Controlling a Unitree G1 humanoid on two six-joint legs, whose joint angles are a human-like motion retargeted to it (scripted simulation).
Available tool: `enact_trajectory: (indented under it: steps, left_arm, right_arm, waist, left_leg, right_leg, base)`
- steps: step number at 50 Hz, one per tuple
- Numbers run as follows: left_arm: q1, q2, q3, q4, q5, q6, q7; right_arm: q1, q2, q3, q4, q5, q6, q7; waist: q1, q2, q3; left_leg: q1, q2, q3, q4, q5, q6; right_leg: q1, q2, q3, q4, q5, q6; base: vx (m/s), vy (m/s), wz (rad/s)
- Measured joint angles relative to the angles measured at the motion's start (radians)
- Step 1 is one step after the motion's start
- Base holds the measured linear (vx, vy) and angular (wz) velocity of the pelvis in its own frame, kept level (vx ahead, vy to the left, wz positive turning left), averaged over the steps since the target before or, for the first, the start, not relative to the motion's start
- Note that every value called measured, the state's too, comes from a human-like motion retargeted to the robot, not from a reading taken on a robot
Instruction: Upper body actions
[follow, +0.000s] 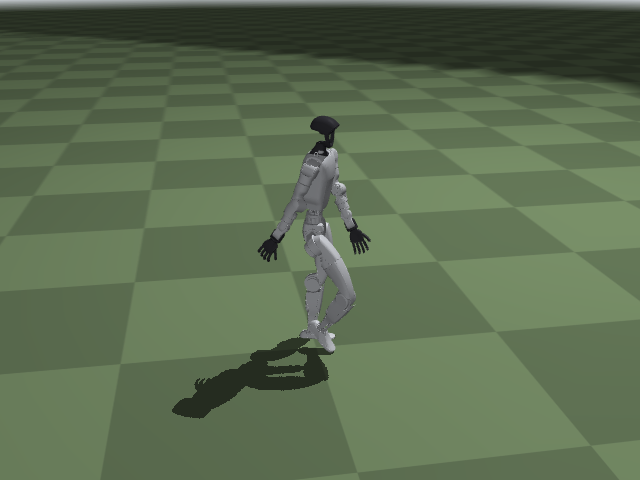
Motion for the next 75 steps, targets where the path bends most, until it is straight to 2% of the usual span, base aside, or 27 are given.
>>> enact_trajectory:
  steps: [5,10,12,13,15,18,20,22,24,27,32,36,38,40,42,45,48,51,55,60,61,63,65,68,70,72,75]
  left_arm:
    - [0.024,0.008,-0.047,0.006,0.021,0.001,-0.005]
    - [0.173,0.04,0.037,0.119,0.059,0.064,-0.026]
    - [0.294,0.078,0.104,0.15,0.087,0.074,-0.03]
    - [0.363,0.104,0.132,0.161,0.098,0.082,-0.031]
    - [0.481,0.166,0.163,0.193,0.104,0.114,-0.042]
    - [0.544,0.295,0.221,0.283,0.126,0.166,-0.043]
    - [0.6,0.352,0.264,0.297,0.113,0.228,-0.034]
    - [0.677,0.385,0.295,0.297,0.079,0.299,-0.017]
    - [0.726,0.403,0.344,0.297,0.027,0.286,0.033]
    - [0.743,0.412,0.407,0.297,-0.049,0.17,0.06]
    - [0.66,0.378,0.394,0.297,-0.085,0.184,0.058]
    - [0.533,0.324,0.243,0.297,-0.073,0.154,0.05]
    - [0.447,0.283,0.153,0.297,-0.045,0.108,0.068]
    - [0.365,0.215,0.038,0.297,-0.01,0.043,0.097]
    - [0.252,0.146,-0.056,0.293,-0.013,0.018,0.073]
    - [0.058,0.084,-0.109,0.192,-0.004,0.0,0.015]
    - [-0.072,0.05,-0.153,0.051,-0.023,-0.03,-0.023]
    - [-0.143,0.023,-0.097,0.002,0.058,-0.046,0.0]
    - [-0.124,-0.01,-0.119,-0.009,0.008,-0.099,0.042]
    - [0.003,0.009,-0.092,0.04,0.056,-0.041,-0.014]
    - [0.043,0.021,-0.075,0.07,0.068,-0.032,-0.012]
    - [0.136,0.042,-0.024,0.134,0.094,-0.019,0.002]
    - [0.259,0.074,0.061,0.183,0.118,-0.005,0.021]
    - [0.416,0.17,0.166,0.236,0.105,0.063,-0.021]
    - [0.473,0.247,0.232,0.297,0.106,0.1,-0.064]
    - [0.564,0.299,0.262,0.297,0.098,0.176,-0.11]
    - [0.678,0.363,0.271,0.297,0.112,0.301,-0.166]
  right_arm:
    - [0.054,0.018,-0.047,0.0,0.13,-0.027,-0.033]
    - [-0.085,0.025,0.009,0.0,0.146,-0.008,0.036]
    - [-0.186,0.027,0.065,0.0,0.138,-0.015,0.06]
    - [-0.241,0.035,0.104,0.0,0.135,-0.027,0.068]
    - [-0.357,0.053,0.176,-0.034,0.134,-0.043,0.111]
    - [-0.532,0.085,0.198,-0.219,0.133,-0.063,0.274]
    - [-0.644,0.09,0.22,-0.345,0.135,-0.06,0.435]
    - [-0.703,0.108,0.212,-0.444,0.095,-0.071,0.536]
    - [-0.739,0.115,0.219,-0.51,0.076,-0.104,0.579]
    - [-0.756,0.107,0.299,-0.567,0.103,-0.151,0.568]
    - [-0.665,0.111,0.273,-0.551,-0.013,-0.18,0.495]
    - [-0.475,0.128,0.201,-0.448,-0.027,-0.152,0.396]
    - [-0.373,0.123,0.158,-0.38,-0.043,-0.122,0.362]
    - [-0.274,0.097,0.097,-0.282,-0.098,-0.088,0.324]
    - [-0.207,0.067,0.057,-0.197,-0.18,-0.032,0.311]
    - [-0.186,0.033,0.019,-0.105,-0.209,0.053,0.255]
    - [-0.122,-0.006,0.006,-0.009,-0.12,0.051,0.164]
    - [-0.018,-0.011,-0.023,0.0,-0.022,0.1,0.128]
    - [0.077,0.01,-0.089,0.0,0.087,0.078,0.035]
    - [0.051,0.027,-0.084,0.0,0.146,0.043,0.03]
    - [0.028,0.032,-0.07,0.0,0.156,0.035,0.041]
    - [-0.03,0.038,-0.029,0.0,0.177,0.013,0.069]
    - [-0.106,0.036,0.035,0.0,0.18,-0.007,0.101]
    - [-0.283,0.039,0.149,-0.054,0.144,0.002,0.229]
    - [-0.409,0.043,0.172,-0.169,0.093,-0.008,0.314]
    - [-0.53,0.047,0.203,-0.291,0.073,-0.038,0.365]
    - [-0.691,0.065,0.236,-0.451,0.091,-0.075,0.406]
  waist:
    - [0.045,-0.015,-0.022]
    - [0.099,0.0,-0.048]
    - [0.115,0.007,-0.061]
    - [0.125,-0.001,-0.063]
    - [0.168,-0.05,-0.046]
    - [0.243,-0.082,0.003]
    - [0.271,-0.093,0.039]
    - [0.299,-0.114,0.051]
    - [0.311,-0.129,0.039]
    - [0.295,-0.13,0.009]
    - [0.251,-0.105,-0.039]
    - [0.241,-0.069,-0.079]
    - [0.218,-0.036,-0.093]
    - [0.187,-0.001,-0.086]
    - [0.13,0.024,-0.087]
    - [0.066,-0.015,-0.04]
    - [-0.03,-0.005,0.022]
    - [-0.045,0.005,0.053]
    - [0.017,0.003,0.022]
    - [0.089,0.008,-0.035]
    - [0.091,0.018,-0.04]
    - [0.102,0.032,-0.042]
    - [0.125,0.018,-0.034]
    - [0.207,-0.053,-0.045]
    - [0.232,-0.062,-0.036]
    - [0.269,-0.091,0.013]
    - [0.319,-0.127,0.047]
  left_leg:
    - [0.019,-0.008,0.025,0.001,-0.018,-0.007]
    - [0.029,0.011,0.085,0.054,-0.062,-0.038]
    - [0.004,0.012,0.111,0.13,-0.061,-0.057]
    - [-0.014,0.008,0.136,0.191,-0.034,-0.072]
    - [-0.127,0.002,0.226,0.412,0.143,-0.093]
    - [-0.478,0.014,0.28,0.84,0.349,0.032]
    - [-0.626,0.0,0.295,0.999,0.282,0.086]
    - [-0.697,0.019,0.371,1.085,0.217,0.134]
    - [-0.762,0.008,0.391,1.138,0.174,0.136]
    - [-0.803,-0.017,0.361,1.16,0.156,0.094]
    - [-0.627,-0.04,0.283,0.975,0.188,0.022]
    - [-0.303,-0.066,0.126,0.527,0.219,-0.085]
    - [-0.128,-0.045,0.069,0.293,0.039,-0.096]
    - [0.001,-0.024,0.026,0.128,-0.082,-0.042]
    - [0.04,-0.024,-0.03,0.025,-0.051,0.003]
    - [-0.004,-0.037,0.009,-0.039,-0.001,-0.007]
    - [-0.016,-0.038,-0.023,-0.022,0.01,0.009]
    - [-0.012,-0.006,-0.023,0.007,0.003,0.0]
    - [-0.002,-0.002,0.011,0.002,-0.007,-0.003]
    - [0.016,0.001,0.095,0.0,-0.035,-0.02]
    - [0.018,0.013,0.101,0.018,-0.048,-0.029]
    - [0.016,0.028,0.101,0.075,-0.072,-0.047]
    - [0.004,0.013,0.126,0.185,-0.061,-0.063]
    - [-0.287,0.053,0.268,0.642,0.216,-0.054]
    - [-0.576,0.003,0.207,0.936,0.323,0.049]
    - [-0.747,-0.02,0.253,1.171,0.214,0.061]
    - [-0.926,0.071,0.438,1.414,0.096,0.167]
  right_leg:
    - [0.069,0.075,0.037,-0.203,0.038,0.075]
    - [0.325,0.169,-0.031,-0.602,0.096,0.092]
    - [0.452,0.199,-0.094,-0.836,-0.007,0.116]
    - [0.496,0.211,-0.11,-0.943,-0.04,0.104]
    - [0.539,0.162,-0.075,-1.086,-0.022,0.104]
    - [0.524,0.114,-0.066,-1.172,0.046,0.139]
    - [0.514,0.083,-0.135,-1.189,0.067,0.146]
    - [0.475,0.06,-0.064,-1.147,0.05,0.116]
    - [0.447,0.044,-0.043,-1.123,0.037,0.102]
    - [0.428,0.043,-0.046,-1.112,0.025,0.098]
    - [0.472,0.083,-0.097,-1.137,0.005,0.091]
    - [0.517,0.163,-0.139,-1.107,-0.052,0.079]
    - [0.523,0.216,-0.181,-1.06,-0.089,0.066]
    - [0.543,0.242,-0.239,-0.971,-0.081,0.057]
    - [0.464,0.167,-0.304,-0.737,0.082,0.042]
    - [0.119,-0.023,-0.112,-0.247,0.247,0.021]
    - [-0.011,-0.095,-0.069,-0.037,0.138,0.003]
    - [-0.05,-0.081,-0.042,0.01,0.121,0.005]
    - [-0.031,-0.034,-0.009,-0.043,0.118,0.025]
    - [0.208,0.045,-0.1,-0.339,0.114,-0.009]
    - [0.289,0.094,-0.118,-0.467,0.113,0.029]
    - [0.462,0.189,-0.167,-0.743,-0.011,0.084]
    - [0.593,0.256,-0.206,-1.021,-0.115,0.076]
    - [0.599,0.163,-0.15,-1.159,-0.054,0.106]
    - [0.545,0.145,-0.103,-1.185,-0.015,0.114]
    - [0.535,0.089,-0.153,-1.177,0.004,0.12]
    - [0.473,0.06,-0.096,-1.133,-0.01,0.087]
  base:
    - [0.12,-0.08,-0.3]
    - [0.17,-0.05,-0.51]
    - [0.26,-0.12,-0.47]
    - [0.21,-0.1,-0.57]
    - [0.0,-0.12,-0.53]
    - [-0.43,-0.21,0.18]
    - [-0.39,-0.07,0.15]
    - [-0.01,-0.02,-0.11]
    - [0.0,0.0,0.0]
    - [-0.01,0.02,0.4]
    - [0.11,0.04,0.6]
    - [0.21,0.07,0.27]
    - [0.14,0.11,0.39]
    - [0.25,0.08,0.67]
    - [0.01,0.16,0.09]
    - [-0.56,0.11,-0.05]
    - [-0.26,0.11,0.56]
    - [-0.06,0.0,0.06]
    - [0.13,-0.11,-0.64]
    - [0.18,-0.07,-0.77]
    - [0.19,-0.14,-0.15]
    - [0.21,-0.17,-0.05]
    - [0.29,-0.15,-0.44]
    - [-0.07,-0.2,-0.46]
    - [-0.54,-0.19,0.42]
    - [-0.32,-0.13,-0.27]
    - [-0.11,-0.11,-0.38]
